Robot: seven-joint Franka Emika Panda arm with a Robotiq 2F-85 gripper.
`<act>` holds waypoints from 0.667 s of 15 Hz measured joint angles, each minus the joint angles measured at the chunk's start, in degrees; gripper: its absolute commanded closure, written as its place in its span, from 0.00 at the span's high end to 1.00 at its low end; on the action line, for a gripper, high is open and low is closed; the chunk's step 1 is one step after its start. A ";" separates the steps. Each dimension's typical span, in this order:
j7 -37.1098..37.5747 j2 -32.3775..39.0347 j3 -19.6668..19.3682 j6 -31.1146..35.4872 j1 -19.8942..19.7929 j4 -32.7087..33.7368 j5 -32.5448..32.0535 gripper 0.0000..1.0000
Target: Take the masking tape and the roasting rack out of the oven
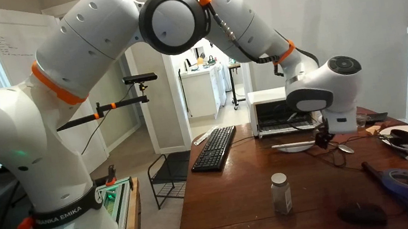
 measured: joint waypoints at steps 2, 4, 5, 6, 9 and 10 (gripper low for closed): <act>-2.91 -0.02 1.98 -0.85 2.47 0.00 0.00 1.00; -6.48 0.09 3.37 -1.40 4.79 0.01 -0.01 1.00; -8.55 0.18 3.86 -1.72 5.79 0.08 -0.02 1.00; -10.93 0.33 4.31 -2.00 6.66 0.25 -0.03 1.00; -18.53 1.72 5.73 -3.00 8.23 2.40 -0.13 1.00; -20.54 2.39 5.59 -4.01 8.92 3.50 -0.63 1.00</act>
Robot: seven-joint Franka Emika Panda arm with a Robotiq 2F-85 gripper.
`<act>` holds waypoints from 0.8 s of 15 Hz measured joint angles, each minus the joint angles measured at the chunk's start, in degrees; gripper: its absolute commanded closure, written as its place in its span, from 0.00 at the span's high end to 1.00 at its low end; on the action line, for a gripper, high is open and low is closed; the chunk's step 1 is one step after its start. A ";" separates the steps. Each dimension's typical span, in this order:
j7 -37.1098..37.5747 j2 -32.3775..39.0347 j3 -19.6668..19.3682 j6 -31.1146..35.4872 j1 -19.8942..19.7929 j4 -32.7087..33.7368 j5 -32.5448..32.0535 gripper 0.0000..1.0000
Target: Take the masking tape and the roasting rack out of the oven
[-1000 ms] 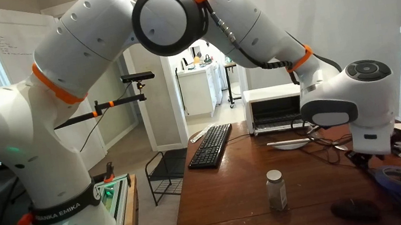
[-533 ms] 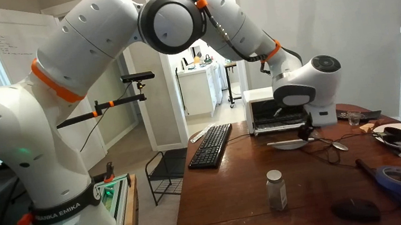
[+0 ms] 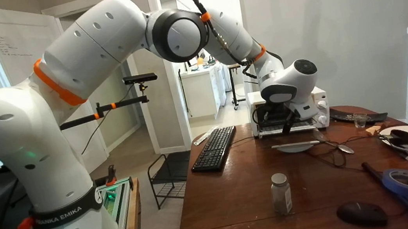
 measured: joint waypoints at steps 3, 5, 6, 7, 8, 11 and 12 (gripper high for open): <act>-2.77 2.30 -1.16 -4.91 2.52 4.11 -4.36 1.00; -2.73 4.12 -2.55 -10.63 4.27 7.53 -8.75 1.00; -2.71 5.09 -3.31 -13.30 5.03 9.38 -11.04 1.00; -2.71 6.02 -4.07 -15.38 5.79 11.24 -13.22 1.00; -2.71 6.85 -4.87 -16.68 6.55 13.14 -15.15 1.00; -2.68 9.09 -6.65 -16.98 8.75 18.66 -19.08 1.00; -2.66 9.74 -6.92 -16.94 9.28 20.42 -19.83 1.00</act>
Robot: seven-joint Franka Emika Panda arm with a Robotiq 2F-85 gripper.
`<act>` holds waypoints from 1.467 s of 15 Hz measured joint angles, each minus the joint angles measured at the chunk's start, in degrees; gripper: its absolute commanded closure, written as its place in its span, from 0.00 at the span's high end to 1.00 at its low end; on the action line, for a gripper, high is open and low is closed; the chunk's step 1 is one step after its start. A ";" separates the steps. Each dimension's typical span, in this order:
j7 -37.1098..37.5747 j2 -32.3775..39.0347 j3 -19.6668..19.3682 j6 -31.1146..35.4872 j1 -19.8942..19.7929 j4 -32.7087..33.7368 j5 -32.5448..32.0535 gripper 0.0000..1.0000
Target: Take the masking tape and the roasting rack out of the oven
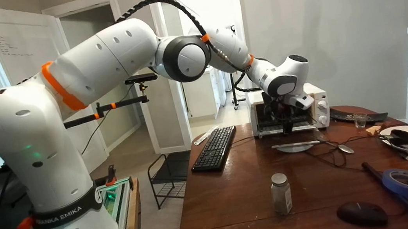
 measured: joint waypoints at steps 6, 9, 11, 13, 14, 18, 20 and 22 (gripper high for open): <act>2.58 4.21 -1.50 -0.01 2.23 8.79 -1.34 1.00; 4.70 6.41 -3.01 -0.88 2.85 11.42 -1.54 0.82; 5.53 7.71 -3.71 -2.11 2.92 12.84 -1.55 0.73; 6.27 8.89 -4.17 -2.96 2.93 14.11 -1.55 0.76; 6.61 9.36 -4.21 -3.31 2.89 14.68 -1.79 0.74; 7.59 10.20 -4.17 -4.42 2.90 16.26 -2.52 0.46; 7.86 10.43 -4.13 -4.62 2.95 16.83 -2.64 0.34; 8.62 10.54 -4.08 -4.89 3.08 17.73 -2.75 0.17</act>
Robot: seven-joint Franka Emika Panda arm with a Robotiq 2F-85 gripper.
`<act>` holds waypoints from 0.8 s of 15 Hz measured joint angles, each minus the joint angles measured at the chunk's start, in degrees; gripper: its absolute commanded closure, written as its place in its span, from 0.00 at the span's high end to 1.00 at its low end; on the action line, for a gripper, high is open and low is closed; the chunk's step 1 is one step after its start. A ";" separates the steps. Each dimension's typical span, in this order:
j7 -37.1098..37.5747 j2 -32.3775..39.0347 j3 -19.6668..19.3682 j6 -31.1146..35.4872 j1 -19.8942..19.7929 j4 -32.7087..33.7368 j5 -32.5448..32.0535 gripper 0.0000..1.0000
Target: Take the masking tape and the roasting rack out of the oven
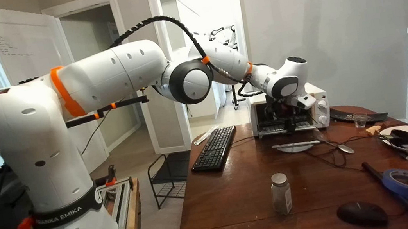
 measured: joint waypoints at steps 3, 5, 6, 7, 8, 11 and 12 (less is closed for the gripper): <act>2.23 0.00 -0.60 -1.73 -0.06 0.96 -0.96 0.00; 4.08 -0.01 -1.66 -2.20 -0.09 1.01 -0.96 0.00; 4.62 -0.03 -2.13 -2.65 -0.16 1.02 -0.96 0.02; 4.96 -0.04 -2.57 -3.09 -0.23 1.02 -0.96 0.02; 5.41 -0.07 -2.95 -3.38 -0.36 1.02 -0.96 0.02; 6.68 -0.14 -4.00 -3.75 -0.84 1.02 -0.94 0.02; 7.11 -0.20 -4.44 -3.76 -0.99 1.02 -0.93 0.02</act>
